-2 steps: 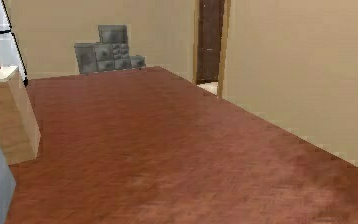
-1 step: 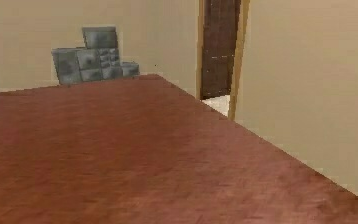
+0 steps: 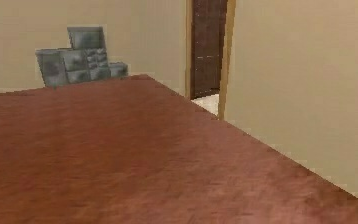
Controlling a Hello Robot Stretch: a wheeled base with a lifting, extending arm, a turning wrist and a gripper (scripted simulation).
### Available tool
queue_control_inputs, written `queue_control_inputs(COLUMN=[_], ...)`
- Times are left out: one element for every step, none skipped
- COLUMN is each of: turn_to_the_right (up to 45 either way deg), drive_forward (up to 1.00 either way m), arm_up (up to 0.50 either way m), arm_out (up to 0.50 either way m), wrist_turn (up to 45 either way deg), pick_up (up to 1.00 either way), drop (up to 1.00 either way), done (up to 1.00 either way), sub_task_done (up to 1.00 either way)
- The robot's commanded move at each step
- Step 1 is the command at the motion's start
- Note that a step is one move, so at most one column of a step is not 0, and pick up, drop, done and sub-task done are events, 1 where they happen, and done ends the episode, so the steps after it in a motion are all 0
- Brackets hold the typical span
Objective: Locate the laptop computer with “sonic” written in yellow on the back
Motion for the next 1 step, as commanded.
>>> queue_control_inputs(turn_to_the_right=[0.0], drive_forward=[1.0], arm_up=[0.0], arm_out=[0.0], wrist_turn=[0.0], pick_up=[0.0], drop=[0.0], done=[0.0], sub_task_done=[0.0])
